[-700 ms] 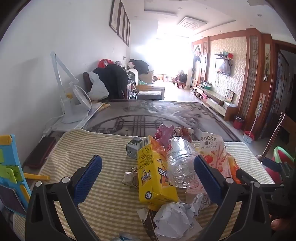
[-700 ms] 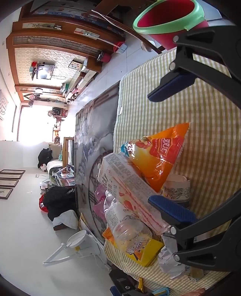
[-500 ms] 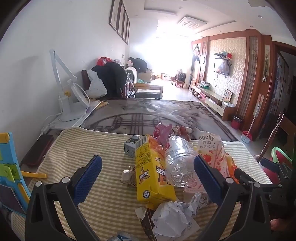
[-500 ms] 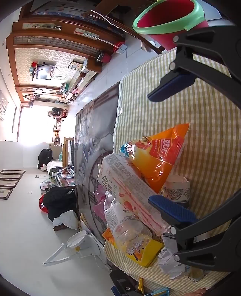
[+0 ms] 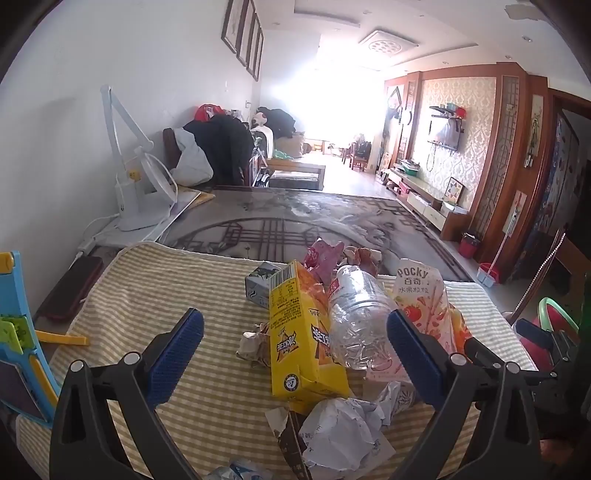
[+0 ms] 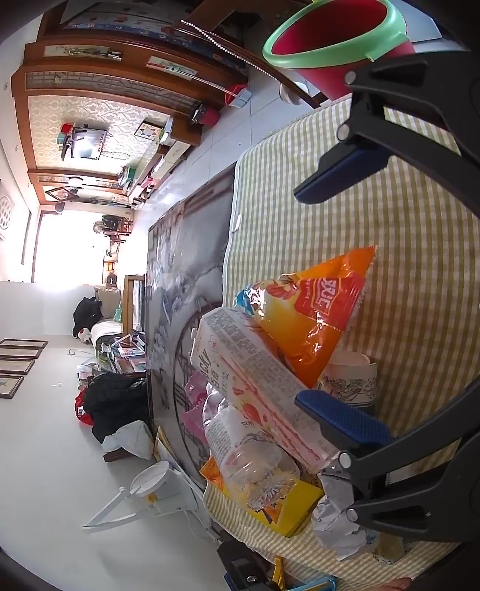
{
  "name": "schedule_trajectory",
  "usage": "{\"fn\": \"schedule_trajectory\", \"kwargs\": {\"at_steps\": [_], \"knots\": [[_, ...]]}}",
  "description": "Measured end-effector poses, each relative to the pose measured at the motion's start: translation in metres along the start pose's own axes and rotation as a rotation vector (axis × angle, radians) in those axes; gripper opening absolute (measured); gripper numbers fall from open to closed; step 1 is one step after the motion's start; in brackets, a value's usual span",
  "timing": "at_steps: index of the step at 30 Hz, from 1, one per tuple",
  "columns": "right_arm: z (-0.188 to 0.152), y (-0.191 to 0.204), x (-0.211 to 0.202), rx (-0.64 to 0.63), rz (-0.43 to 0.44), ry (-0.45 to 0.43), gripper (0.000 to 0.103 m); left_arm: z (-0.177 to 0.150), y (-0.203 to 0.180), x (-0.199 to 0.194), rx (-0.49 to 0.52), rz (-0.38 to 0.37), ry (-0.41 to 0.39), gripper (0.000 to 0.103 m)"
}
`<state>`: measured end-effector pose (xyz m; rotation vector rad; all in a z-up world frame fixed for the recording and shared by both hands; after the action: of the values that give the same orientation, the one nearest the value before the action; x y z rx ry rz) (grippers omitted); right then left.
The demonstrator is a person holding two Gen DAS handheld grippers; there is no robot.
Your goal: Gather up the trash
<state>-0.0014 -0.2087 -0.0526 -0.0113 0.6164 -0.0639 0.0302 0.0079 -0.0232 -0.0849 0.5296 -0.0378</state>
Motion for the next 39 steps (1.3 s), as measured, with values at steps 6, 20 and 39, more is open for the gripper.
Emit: {"fn": "schedule_trajectory", "kwargs": {"at_steps": [6, 20, 39], "knots": [[-0.006, 0.004, 0.002, -0.006, -0.005, 0.002, 0.099, 0.000, -0.001, -0.001, 0.003, -0.002, 0.002, 0.095], [-0.008, 0.004, 0.003, -0.007, -0.006, 0.007, 0.099, -0.001, -0.002, -0.001, -0.001, -0.003, 0.005, 0.095], [-0.014, 0.007, 0.009, -0.015, -0.007, 0.019, 0.099, -0.005, -0.007, -0.002, 0.000, -0.006, 0.014, 0.095]]}}
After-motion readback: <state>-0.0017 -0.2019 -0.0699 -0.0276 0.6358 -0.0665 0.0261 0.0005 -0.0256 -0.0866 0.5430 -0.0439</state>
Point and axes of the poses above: each gripper's, at about its wrist camera, not at the fingertips, and x roughly the way its jaws point, y to its left, z to its top, the point moved 3 cm from there along x, roughly the way its jaws point, and after that the axes turned 2 degrees about -y, right-handed, at the moved point
